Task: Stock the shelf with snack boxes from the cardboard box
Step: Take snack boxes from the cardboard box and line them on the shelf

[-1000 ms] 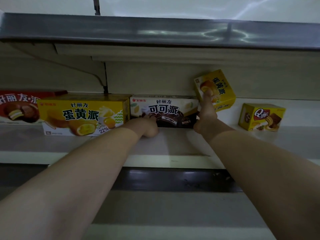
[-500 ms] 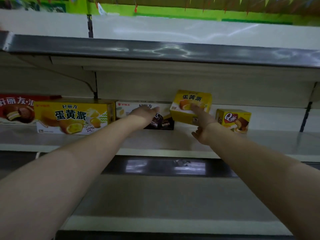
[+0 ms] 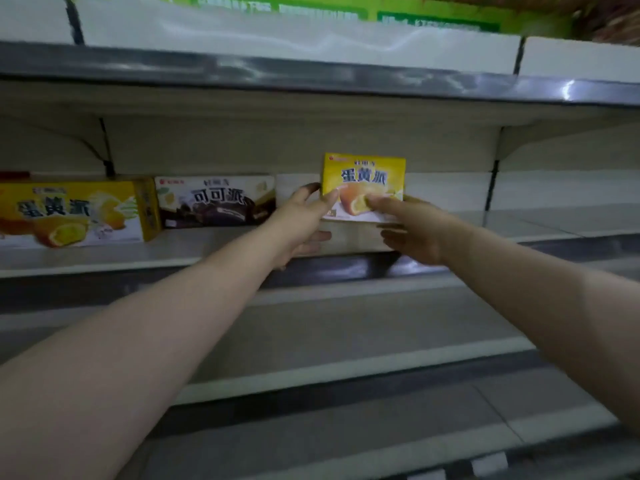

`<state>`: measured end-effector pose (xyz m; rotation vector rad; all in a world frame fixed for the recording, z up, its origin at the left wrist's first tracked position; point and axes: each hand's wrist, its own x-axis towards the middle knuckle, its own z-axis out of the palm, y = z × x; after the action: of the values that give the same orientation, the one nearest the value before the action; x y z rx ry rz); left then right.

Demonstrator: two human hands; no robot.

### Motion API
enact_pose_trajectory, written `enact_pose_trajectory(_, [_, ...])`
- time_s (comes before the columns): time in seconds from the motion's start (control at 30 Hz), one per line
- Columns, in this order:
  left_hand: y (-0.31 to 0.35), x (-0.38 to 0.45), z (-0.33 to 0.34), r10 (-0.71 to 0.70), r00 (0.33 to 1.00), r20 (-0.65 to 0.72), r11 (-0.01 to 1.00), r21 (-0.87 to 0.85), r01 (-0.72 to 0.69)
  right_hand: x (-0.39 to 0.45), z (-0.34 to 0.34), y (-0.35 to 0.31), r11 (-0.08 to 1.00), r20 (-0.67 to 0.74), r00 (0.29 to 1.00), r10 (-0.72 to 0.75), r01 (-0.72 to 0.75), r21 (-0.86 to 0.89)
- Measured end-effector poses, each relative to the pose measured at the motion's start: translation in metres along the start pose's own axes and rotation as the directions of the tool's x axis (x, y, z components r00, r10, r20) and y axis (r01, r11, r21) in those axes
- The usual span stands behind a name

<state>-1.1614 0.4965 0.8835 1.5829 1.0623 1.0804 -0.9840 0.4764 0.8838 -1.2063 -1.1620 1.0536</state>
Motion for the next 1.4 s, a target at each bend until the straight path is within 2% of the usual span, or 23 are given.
enact_pose_trajectory(0.1, [0.007,-0.003,0.022,0.030,0.999,0.023,0.998,0.052,-0.032,-0.008,-0.031,-0.007,0.993,0.024,1.000,-0.008,0.011,-0.118])
enact_pose_trajectory(0.23, [0.026,0.016,0.053,0.071,0.997,0.036,0.989,0.124,-0.075,0.009,-0.079,-0.014,0.997,0.147,0.988,-0.052,0.061,-0.052])
enact_pose_trajectory(0.33, [0.030,0.042,0.080,0.039,0.999,0.031,0.985,0.165,-0.044,0.040,-0.120,-0.021,0.988,0.139,0.986,-0.092,0.108,-0.109])
enact_pose_trajectory(0.43, [0.033,0.082,0.099,0.005,0.989,-0.145,0.962,0.270,0.034,0.080,-0.166,-0.025,0.973,0.094,0.993,-0.070,0.088,-0.213])
enact_pose_trajectory(0.53, [0.032,0.126,0.110,0.003,0.943,-0.334,0.896,0.419,0.146,0.121,-0.207,-0.026,0.948,0.076,0.996,-0.050,0.071,-0.309])
enact_pose_trajectory(0.63, [0.028,0.171,0.123,-0.006,0.921,-0.389,0.918,0.363,0.159,0.161,-0.235,-0.026,0.920,0.137,0.990,0.012,0.043,-0.390])
enact_pose_trajectory(0.77, [0.018,0.190,0.131,-0.236,0.915,-0.329,0.869,0.350,0.350,0.200,-0.245,-0.013,0.915,0.196,0.979,0.062,0.023,-0.402])
enact_pose_trajectory(0.83, [0.015,0.199,0.131,-0.289,0.915,-0.281,0.833,0.397,0.385,0.217,-0.246,-0.009,0.910,0.192,0.978,0.087,0.000,-0.414])
enact_pose_trajectory(0.97, [0.016,0.216,0.126,-0.249,0.926,-0.284,0.779,0.508,0.366,0.247,-0.244,0.002,0.898,0.167,0.981,0.097,-0.014,-0.440])
enact_pose_trajectory(1.17, [0.018,0.235,0.147,-0.195,0.968,-0.155,0.780,0.574,0.249,0.265,-0.258,0.010,0.830,0.057,0.991,0.124,-0.072,-0.553])
enact_pose_trajectory(1.4, [0.019,0.254,0.168,-0.173,0.976,-0.131,0.715,0.664,0.216,0.275,-0.272,0.015,0.822,-0.002,0.999,0.044,-0.037,-0.568])
